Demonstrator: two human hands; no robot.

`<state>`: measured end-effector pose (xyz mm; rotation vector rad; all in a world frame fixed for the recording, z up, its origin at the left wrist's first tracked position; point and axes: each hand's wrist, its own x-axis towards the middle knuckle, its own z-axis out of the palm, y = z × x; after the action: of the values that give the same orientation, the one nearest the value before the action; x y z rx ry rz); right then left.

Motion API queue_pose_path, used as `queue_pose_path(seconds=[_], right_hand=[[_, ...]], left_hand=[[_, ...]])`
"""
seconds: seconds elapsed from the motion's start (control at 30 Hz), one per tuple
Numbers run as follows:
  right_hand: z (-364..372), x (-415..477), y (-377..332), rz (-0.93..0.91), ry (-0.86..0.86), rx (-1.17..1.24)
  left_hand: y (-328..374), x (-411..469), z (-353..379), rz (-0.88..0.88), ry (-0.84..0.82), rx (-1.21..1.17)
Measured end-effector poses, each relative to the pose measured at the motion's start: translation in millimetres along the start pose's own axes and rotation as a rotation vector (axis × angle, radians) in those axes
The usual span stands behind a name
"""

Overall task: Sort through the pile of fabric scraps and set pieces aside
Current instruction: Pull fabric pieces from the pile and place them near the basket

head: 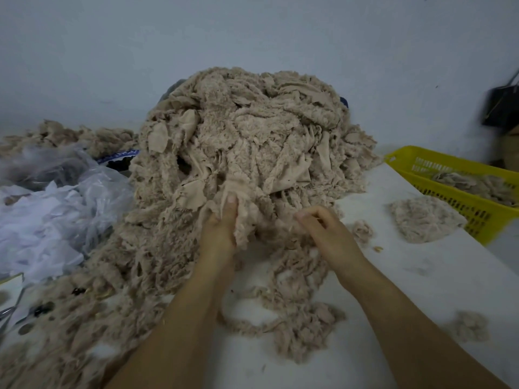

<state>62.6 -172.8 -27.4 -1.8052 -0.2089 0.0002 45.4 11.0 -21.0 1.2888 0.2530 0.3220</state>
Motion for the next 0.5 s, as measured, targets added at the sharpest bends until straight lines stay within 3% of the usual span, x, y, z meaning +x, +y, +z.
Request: queue_pose_path(seconds=[0.13, 0.27, 0.4, 0.5], right_hand=[[7.0, -4.3, -5.2, -0.069, 0.015, -0.026], [13.0, -8.0, -3.0, -0.113, -0.014, 0.042], [14.0, -3.0, -2.5, -0.143, 0.194, -0.077], [7.9, 3.3, 1.9, -0.056, 0.292, 0.024]], left_hand=[[-0.6, -16.2, 10.6, 0.06, -0.269, 0.274], [-6.9, -19.1, 14.6, 0.074, -0.365, 0.412], [-10.9, -17.3, 15.2, 0.007, -0.435, 0.347], [-7.1, -19.9, 16.6, -0.047, -0.522, 0.245]])
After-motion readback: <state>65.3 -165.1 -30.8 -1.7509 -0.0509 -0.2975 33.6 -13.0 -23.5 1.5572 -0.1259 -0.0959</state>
